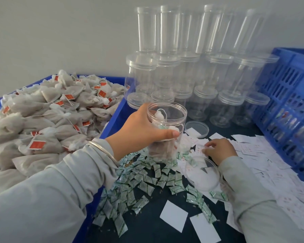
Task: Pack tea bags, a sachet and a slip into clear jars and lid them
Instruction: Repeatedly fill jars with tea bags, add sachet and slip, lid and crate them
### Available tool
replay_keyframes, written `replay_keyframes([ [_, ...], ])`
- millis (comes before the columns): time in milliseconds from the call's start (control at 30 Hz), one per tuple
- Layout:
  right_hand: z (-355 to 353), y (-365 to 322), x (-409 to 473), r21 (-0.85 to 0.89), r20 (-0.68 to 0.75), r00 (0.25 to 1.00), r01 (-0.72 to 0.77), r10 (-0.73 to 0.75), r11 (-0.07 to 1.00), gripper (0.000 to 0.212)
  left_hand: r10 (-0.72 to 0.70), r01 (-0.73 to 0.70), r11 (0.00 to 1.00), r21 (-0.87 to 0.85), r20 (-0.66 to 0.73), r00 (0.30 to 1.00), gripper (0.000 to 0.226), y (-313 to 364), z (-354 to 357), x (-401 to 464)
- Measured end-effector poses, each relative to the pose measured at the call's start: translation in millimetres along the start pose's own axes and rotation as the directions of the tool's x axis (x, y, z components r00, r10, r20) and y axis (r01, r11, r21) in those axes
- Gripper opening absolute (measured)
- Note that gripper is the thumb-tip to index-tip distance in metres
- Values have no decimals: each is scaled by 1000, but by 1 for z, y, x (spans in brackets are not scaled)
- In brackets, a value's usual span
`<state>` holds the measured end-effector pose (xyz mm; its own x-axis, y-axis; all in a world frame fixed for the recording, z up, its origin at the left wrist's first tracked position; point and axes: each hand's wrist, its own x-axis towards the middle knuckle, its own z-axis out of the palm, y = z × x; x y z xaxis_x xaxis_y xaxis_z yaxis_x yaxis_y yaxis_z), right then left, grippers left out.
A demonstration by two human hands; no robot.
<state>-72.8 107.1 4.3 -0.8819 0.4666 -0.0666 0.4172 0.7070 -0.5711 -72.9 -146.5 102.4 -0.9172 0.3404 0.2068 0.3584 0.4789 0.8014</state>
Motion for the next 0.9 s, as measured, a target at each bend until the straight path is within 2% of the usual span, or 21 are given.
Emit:
replay_keyframes([
  [100,0,1,-1,50,-42,999,-13,15,999,2,-11,10,1000,23,16,1000,90,0,2,0],
  [200,-3,2,-4,145,-116,993,4,13,989,10,-20,19,999,49,31,999,93,0,3,1],
  [333,-20,-13,-18,270,-292,950,194,-112,943,9,-20,16,997,75,57,998,109,-1,3,2],
  [400,-34,-30,-31,295,-429,873,376,-230,878,11,-21,14,995,95,67,998,113,-1,2,2],
  [500,-54,-58,-58,293,-642,677,650,-360,701,13,-20,11,995,100,83,996,111,0,3,1],
  [567,-60,-74,-74,280,-696,587,752,-414,596,16,-7,-3,994,110,92,996,107,0,4,-1],
  [633,-57,-89,-86,233,-667,541,804,-512,546,14,4,-14,994,106,95,995,104,1,3,-2],
  [767,-45,-104,-102,71,-514,469,858,-718,509,9,20,-23,999,43,65,998,94,2,3,-6],
  [833,-46,-104,-107,45,-465,463,863,-754,502,11,40,-41,999,33,42,998,89,3,2,-7],
  [900,-52,-104,-113,61,-386,501,852,-775,520,13,49,-50,998,44,31,998,89,6,2,-10],
])
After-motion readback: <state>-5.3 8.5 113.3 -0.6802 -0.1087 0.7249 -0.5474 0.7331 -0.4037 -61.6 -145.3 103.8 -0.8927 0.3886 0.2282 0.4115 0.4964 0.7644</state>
